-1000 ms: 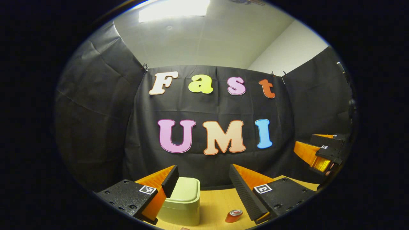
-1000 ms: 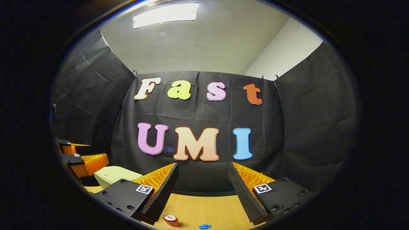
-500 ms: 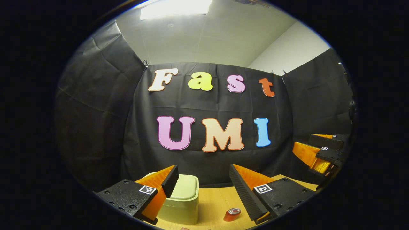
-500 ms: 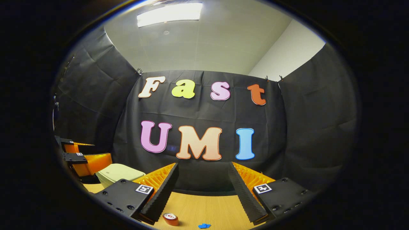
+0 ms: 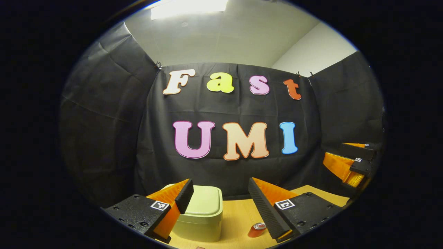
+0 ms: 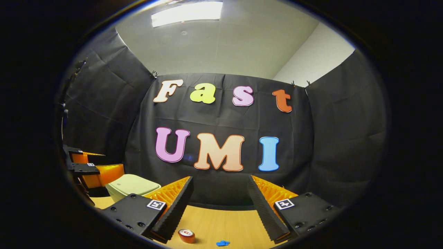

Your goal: Press the lid of the desktop garbage bin to open it, pick up the crumpled paper on the desktop and throw it into the bin, then pick up the pop can on the desktop and drop it into the bin, and finally close the garbage bin lid.

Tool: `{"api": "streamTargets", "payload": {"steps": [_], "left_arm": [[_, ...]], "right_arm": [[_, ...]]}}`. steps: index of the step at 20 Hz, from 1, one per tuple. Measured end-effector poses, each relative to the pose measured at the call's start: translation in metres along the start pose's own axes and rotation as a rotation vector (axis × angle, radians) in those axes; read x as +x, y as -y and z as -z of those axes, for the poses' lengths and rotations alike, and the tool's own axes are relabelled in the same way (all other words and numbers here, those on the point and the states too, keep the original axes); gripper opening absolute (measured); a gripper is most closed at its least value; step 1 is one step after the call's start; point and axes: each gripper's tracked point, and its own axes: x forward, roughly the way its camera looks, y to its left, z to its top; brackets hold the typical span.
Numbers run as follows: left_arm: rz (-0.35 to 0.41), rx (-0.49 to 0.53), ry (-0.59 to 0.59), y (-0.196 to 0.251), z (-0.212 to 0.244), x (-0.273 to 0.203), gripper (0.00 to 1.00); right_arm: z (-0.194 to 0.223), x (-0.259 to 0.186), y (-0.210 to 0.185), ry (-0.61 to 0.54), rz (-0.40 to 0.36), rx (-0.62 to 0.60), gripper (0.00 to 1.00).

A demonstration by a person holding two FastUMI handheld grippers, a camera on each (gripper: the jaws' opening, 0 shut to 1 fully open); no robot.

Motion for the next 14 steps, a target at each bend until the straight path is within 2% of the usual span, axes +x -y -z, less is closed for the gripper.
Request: {"api": "streamTargets", "payload": {"steps": [2,6,8,14], "left_arm": [[0.0,-0.004,-0.002,-0.007,0.002,0.003,0.94],[-0.012,-0.018,-0.039,-0.023,0.016,0.012,0.83],[-0.015,-0.016,-0.064,-0.034,0.027,0.016,0.72],[-0.033,-0.05,-0.114,-0.071,0.051,0.041,0.41]], "right_arm": [[-0.001,0.004,0.002,0.005,0.014,0.024,0.98],[-0.004,0.007,0.0,0.018,0.032,-0.014,0.98],[-0.004,0.009,-0.003,0.02,0.042,-0.02,1.0],[0.01,0.01,-0.014,-0.029,0.088,-0.001,0.98]]}}
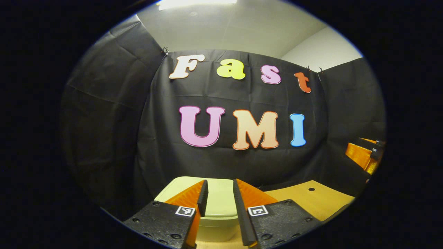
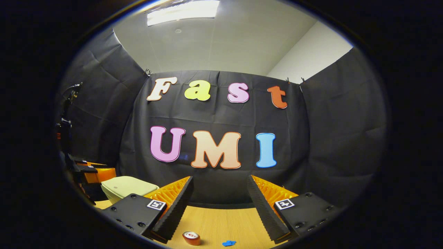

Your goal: Press the lid of the desktop garbage bin to open it, pick up the crumpled paper on the desktop and throw it into the bin, then pick up the pop can on the desktop and drop it into the bin, and finally close the garbage bin lid.

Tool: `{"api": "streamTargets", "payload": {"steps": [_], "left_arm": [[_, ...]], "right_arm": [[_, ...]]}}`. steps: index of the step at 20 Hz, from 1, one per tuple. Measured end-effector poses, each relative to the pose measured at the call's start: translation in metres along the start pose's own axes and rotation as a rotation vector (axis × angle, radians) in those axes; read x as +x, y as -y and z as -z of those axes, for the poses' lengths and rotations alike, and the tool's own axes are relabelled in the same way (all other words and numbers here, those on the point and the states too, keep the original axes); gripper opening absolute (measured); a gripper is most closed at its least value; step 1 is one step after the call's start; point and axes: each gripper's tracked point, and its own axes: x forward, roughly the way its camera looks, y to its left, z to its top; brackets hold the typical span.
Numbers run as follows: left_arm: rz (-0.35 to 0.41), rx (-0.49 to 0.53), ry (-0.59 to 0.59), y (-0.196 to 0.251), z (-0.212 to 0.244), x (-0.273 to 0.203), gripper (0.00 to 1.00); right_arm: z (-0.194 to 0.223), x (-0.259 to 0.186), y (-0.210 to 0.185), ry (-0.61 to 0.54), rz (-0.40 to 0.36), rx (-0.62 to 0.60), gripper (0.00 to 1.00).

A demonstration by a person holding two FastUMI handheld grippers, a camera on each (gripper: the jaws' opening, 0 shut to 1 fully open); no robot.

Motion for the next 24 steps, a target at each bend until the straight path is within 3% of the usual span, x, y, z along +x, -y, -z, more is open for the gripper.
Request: {"api": "streamTargets", "payload": {"steps": [2,3,4,5,7,13,24], "left_arm": [[-0.016,-0.004,-0.038,-0.015,0.015,0.009,0.22],[-0.026,-0.01,-0.062,-0.022,0.022,0.013,0.04],[-0.035,-0.014,-0.088,-0.028,0.031,0.019,0.0],[-0.052,-0.017,-0.121,-0.035,0.042,0.019,0.04],[-0.071,-0.022,-0.177,-0.042,0.06,0.022,0.0],[-0.004,0.019,-0.248,-0.029,0.077,0.024,0.0],[-0.016,0.026,-0.263,-0.029,0.086,0.027,0.0]], "right_arm": [[0.004,0.0,-0.003,-0.013,0.017,-0.008,0.98],[0.006,-0.001,-0.006,-0.017,0.023,-0.012,0.98],[0.007,-0.001,-0.008,-0.023,0.028,-0.016,0.98],[0.009,-0.002,-0.01,-0.029,0.033,-0.019,0.98],[0.011,-0.005,-0.014,-0.035,0.035,-0.03,0.98],[0.019,-0.004,-0.017,-0.047,0.043,-0.026,0.98],[0.026,0.001,-0.008,-0.067,0.015,-0.004,0.98]]}}
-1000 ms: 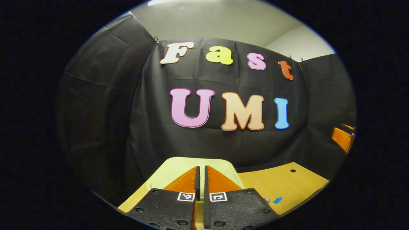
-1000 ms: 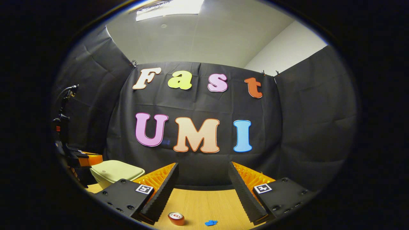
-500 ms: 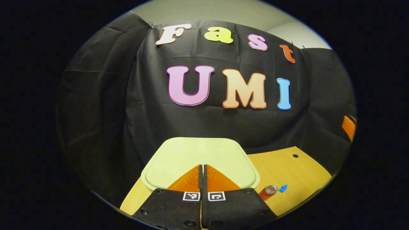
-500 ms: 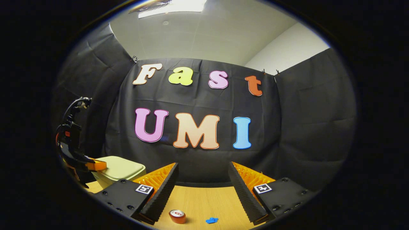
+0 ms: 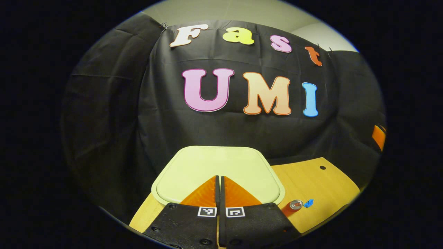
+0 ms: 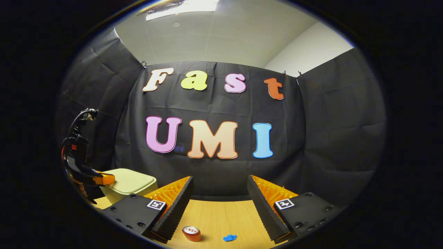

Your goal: Press the lid of the desktop garbage bin to open it, pick up the crumpled paper on the desktop and throw it into the bin, then pick up the pop can on the desktop and drop it into the bin, and finally close the garbage bin lid.

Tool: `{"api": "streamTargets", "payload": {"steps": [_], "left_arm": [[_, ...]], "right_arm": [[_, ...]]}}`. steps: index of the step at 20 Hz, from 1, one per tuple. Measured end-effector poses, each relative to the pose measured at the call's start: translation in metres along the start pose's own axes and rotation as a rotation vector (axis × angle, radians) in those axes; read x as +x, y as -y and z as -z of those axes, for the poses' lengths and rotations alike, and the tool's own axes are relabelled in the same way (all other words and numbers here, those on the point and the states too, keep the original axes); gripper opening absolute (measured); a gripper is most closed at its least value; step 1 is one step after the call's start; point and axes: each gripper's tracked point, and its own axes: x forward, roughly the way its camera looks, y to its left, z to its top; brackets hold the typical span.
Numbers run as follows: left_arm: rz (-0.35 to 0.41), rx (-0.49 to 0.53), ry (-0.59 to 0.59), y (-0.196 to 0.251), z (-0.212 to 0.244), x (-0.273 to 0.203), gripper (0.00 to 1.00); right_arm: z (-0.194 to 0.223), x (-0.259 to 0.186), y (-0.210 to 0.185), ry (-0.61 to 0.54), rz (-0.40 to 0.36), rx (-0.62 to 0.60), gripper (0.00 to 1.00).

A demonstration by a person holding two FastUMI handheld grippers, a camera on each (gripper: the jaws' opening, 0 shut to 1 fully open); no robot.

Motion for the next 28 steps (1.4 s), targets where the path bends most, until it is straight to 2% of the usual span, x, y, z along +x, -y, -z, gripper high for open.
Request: {"api": "streamTargets", "payload": {"steps": [3,7,11,16,20,24,27,28], "left_arm": [[0.003,0.008,0.023,0.0,-0.006,0.0,0.0],[-0.045,0.051,0.163,-0.007,-0.051,-0.011,0.0],[-0.03,0.039,0.279,0.01,-0.101,-0.02,0.0],[-0.022,0.018,0.346,0.022,-0.133,-0.041,0.0],[-0.01,0.015,0.366,0.037,-0.137,-0.055,0.0],[0.022,-0.035,0.379,0.057,-0.135,-0.062,0.0],[0.061,-0.062,0.336,0.07,-0.121,-0.059,0.0],[0.063,-0.062,0.33,0.071,-0.12,-0.058,0.02]], "right_arm": [[0.002,0.001,-0.007,-0.002,-0.029,-0.002,0.98],[-0.004,0.005,-0.006,0.011,-0.05,-0.002,0.98],[-0.005,0.008,-0.002,0.013,-0.06,-0.004,0.98],[-0.009,0.009,0.002,0.029,-0.075,0.0,1.0],[-0.011,0.008,0.01,0.042,-0.08,0.003,0.98],[-0.007,0.007,0.015,0.032,-0.087,0.014,0.98],[-0.003,0.008,0.02,0.017,-0.092,0.023,1.0],[-0.001,0.007,0.021,0.013,-0.093,0.025,0.98]]}}
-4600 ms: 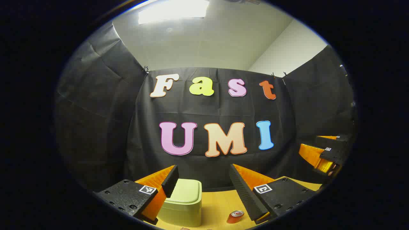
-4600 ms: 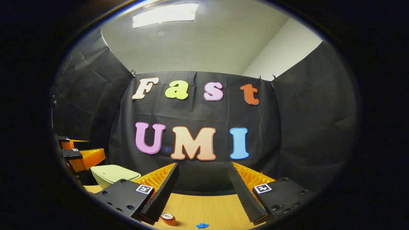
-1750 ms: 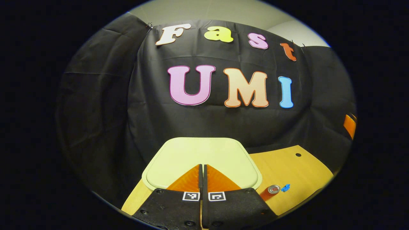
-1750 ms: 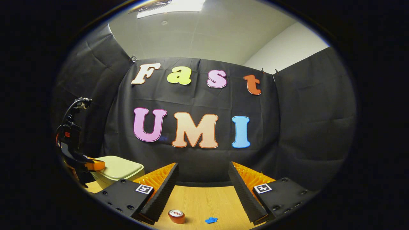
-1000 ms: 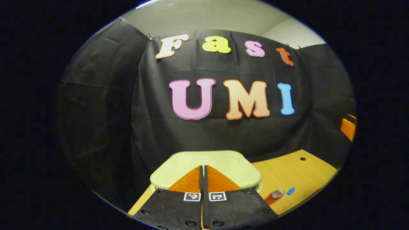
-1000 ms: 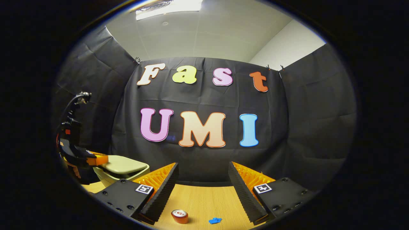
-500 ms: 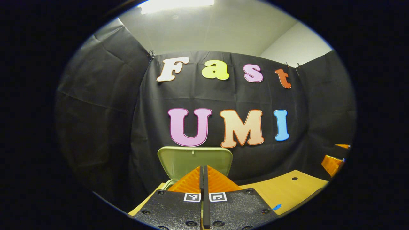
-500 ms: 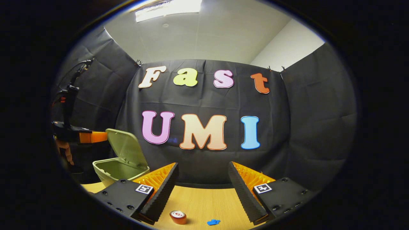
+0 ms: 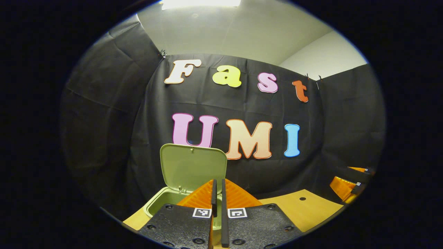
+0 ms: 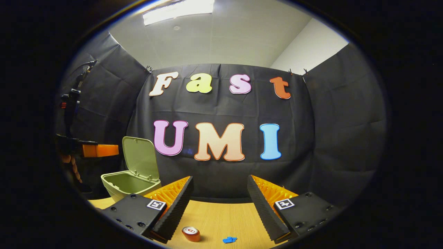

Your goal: Press the lid of the desktop garbage bin to open it, pick up the crumpled paper on the desktop and throw it into the bin, then pick up the pop can on the desktop and drop it into the bin, and finally close the garbage bin lid.

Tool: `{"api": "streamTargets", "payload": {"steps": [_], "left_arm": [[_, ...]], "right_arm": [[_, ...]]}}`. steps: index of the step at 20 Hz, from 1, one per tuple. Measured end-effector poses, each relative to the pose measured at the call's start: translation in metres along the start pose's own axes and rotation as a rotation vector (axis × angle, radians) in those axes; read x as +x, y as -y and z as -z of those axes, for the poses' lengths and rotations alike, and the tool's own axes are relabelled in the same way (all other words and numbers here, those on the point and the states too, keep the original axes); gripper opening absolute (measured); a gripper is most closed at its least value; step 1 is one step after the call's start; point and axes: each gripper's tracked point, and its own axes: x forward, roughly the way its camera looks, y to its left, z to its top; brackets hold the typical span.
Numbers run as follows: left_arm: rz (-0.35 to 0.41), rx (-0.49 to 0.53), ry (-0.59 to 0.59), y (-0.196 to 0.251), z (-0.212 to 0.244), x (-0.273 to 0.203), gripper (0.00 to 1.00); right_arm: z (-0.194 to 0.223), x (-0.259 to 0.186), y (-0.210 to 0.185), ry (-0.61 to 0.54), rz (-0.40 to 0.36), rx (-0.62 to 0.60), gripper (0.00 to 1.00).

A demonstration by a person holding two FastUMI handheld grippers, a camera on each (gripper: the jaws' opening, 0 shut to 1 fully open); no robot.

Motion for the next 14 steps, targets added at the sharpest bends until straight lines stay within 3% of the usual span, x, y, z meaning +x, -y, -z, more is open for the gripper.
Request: {"api": "streamTargets", "payload": {"steps": [2,6,7,14], "left_arm": [[0.023,0.005,-0.005,0.009,0.004,0.0,0.11],[0.031,0.004,-0.013,0.017,0.008,-0.002,0.96],[0.03,-0.003,-0.005,0.02,0.006,-0.003,0.92],[0.03,-0.031,-0.013,0.03,0.014,-0.014,0.93]], "right_arm": [[0.002,0.0,0.003,-0.004,0.0,0.003,0.98],[0.015,0.005,0.005,-0.037,-0.009,0.009,1.0],[0.021,0.006,0.007,-0.057,-0.011,0.005,0.98],[0.081,0.022,0.011,-0.218,-0.046,0.011,0.98]]}}
